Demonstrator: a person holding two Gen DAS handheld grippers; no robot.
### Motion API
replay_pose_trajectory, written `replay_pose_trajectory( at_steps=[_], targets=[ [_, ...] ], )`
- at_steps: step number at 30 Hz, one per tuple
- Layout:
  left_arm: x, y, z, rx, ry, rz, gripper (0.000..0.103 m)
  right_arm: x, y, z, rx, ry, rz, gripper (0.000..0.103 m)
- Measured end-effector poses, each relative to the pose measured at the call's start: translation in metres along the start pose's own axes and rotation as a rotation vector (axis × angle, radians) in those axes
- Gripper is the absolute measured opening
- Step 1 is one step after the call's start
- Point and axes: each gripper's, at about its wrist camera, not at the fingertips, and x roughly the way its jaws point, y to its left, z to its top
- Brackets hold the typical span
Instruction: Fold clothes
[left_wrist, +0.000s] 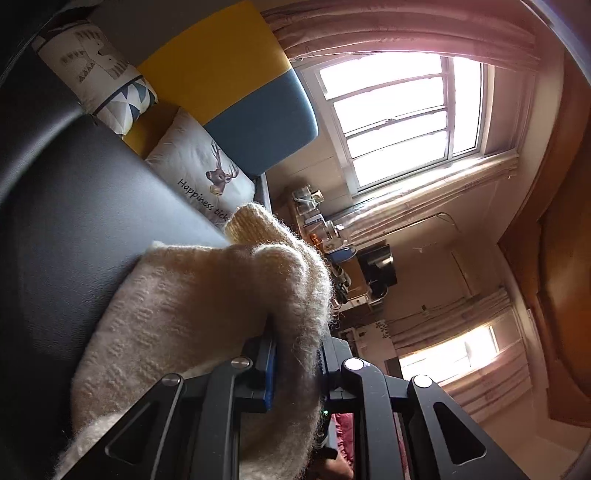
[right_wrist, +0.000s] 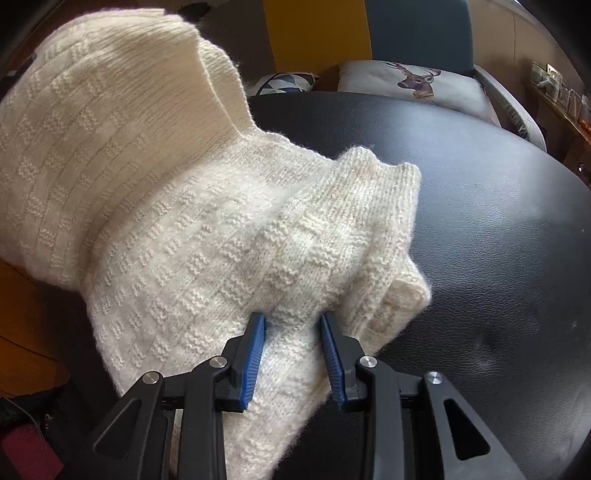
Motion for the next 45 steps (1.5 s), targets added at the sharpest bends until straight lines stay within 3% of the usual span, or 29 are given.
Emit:
replay_pose_trajectory(
  at_steps=[4, 9, 13, 21, 31, 34, 36, 40, 43, 45],
  targets=[
    [0.033, -0.011, -0.009, 0.008, 0.03, 0.037, 0.017, 0.003, 0.003, -0.004, 0.038, -0.044, 0.065, 0.033],
    [0.077, -0.013, -0.043, 0.096, 0.138, 0.195, 0.017, -0.002, -0.015, -0.016, 0.093, -0.096, 0.139, 0.033],
    [0.106, 0.005, -0.067, 0.075, 0.195, 0.262, 0.017, -0.004, -0.026, -0.023, 0.115, -0.121, 0.171, 0.033],
    [0.129, 0.014, -0.095, 0.007, 0.194, 0.279, 0.017, -0.006, -0.039, -0.03, 0.127, -0.153, 0.183, 0.033],
    [0.151, 0.016, -0.11, 0.0, 0.238, 0.289, 0.019, -0.014, -0.061, -0.044, 0.138, -0.2, 0.222, 0.031],
    [0.153, 0.011, -0.109, 0.013, 0.282, 0.241, 0.033, -0.022, -0.07, -0.053, 0.144, -0.229, 0.245, 0.03],
    [0.147, 0.001, -0.105, 0.014, 0.304, 0.183, 0.062, -0.034, -0.074, -0.063, 0.143, -0.248, 0.243, 0.03],
    [0.103, -0.016, -0.088, 0.049, 0.296, 0.119, 0.064, -0.059, -0.074, -0.084, 0.134, -0.259, 0.21, 0.031],
    [0.044, -0.013, -0.072, 0.112, 0.184, 0.169, 0.078, -0.078, -0.06, -0.092, 0.113, -0.291, 0.23, 0.033],
    [0.003, -0.005, -0.064, 0.164, 0.095, 0.235, 0.083, -0.09, -0.038, -0.09, 0.067, -0.31, 0.281, 0.042]
  ],
)
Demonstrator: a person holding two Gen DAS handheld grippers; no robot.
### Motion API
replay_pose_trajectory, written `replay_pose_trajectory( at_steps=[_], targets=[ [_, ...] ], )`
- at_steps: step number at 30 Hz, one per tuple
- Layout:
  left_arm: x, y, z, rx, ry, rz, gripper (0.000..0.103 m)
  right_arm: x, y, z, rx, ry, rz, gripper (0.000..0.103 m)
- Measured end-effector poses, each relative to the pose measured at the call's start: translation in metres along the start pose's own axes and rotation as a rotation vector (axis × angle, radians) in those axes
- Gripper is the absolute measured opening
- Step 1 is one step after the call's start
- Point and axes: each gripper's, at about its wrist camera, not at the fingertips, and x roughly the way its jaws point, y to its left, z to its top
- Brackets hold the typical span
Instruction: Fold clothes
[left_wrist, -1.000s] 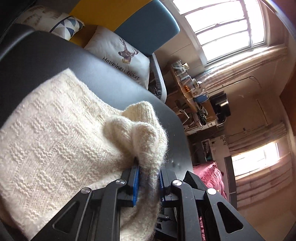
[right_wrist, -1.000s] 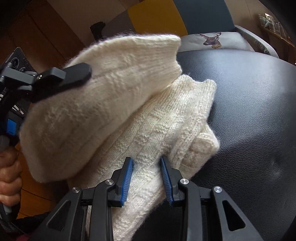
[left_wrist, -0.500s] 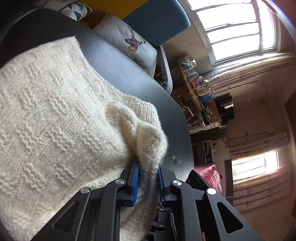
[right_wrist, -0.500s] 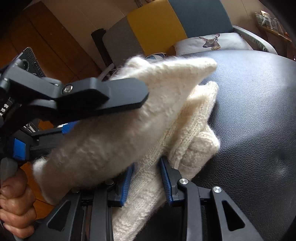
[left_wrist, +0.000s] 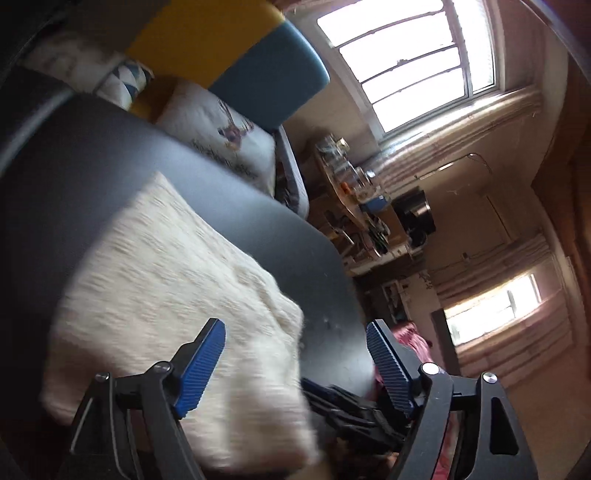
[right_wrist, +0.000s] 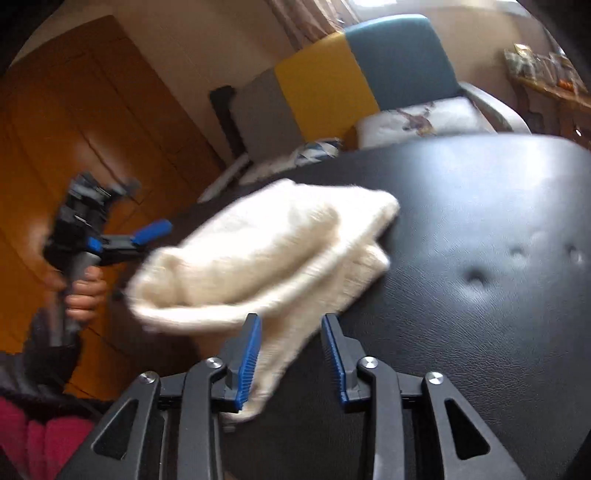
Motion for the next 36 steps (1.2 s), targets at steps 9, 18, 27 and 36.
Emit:
replay_pose_trajectory(
  at_steps=[9, 18, 27, 36],
  targets=[
    [-0.043, 0.076, -0.038, 0.062, -0.038, 0.217, 0.082, 0.058, 0.124, 0.035, -0.235, 0.244, 0.158, 0.061],
    [-0.003, 0.032, -0.101, 0.754, 0.105, 0.265, 0.082, 0.133, 0.082, 0.022, 0.187, 0.375, 0.407, 0.062],
    [0.022, 0.048, -0.095, 0.823, 0.296, 0.117, 0.082, 0.105, 0.016, -0.029, 0.447, 0.314, 0.434, 0.025],
    [0.026, 0.052, -0.09, 0.795, 0.331, 0.075, 0.082, 0.05, 0.006, 0.012, 0.55, -0.007, 0.284, 0.042]
  ],
)
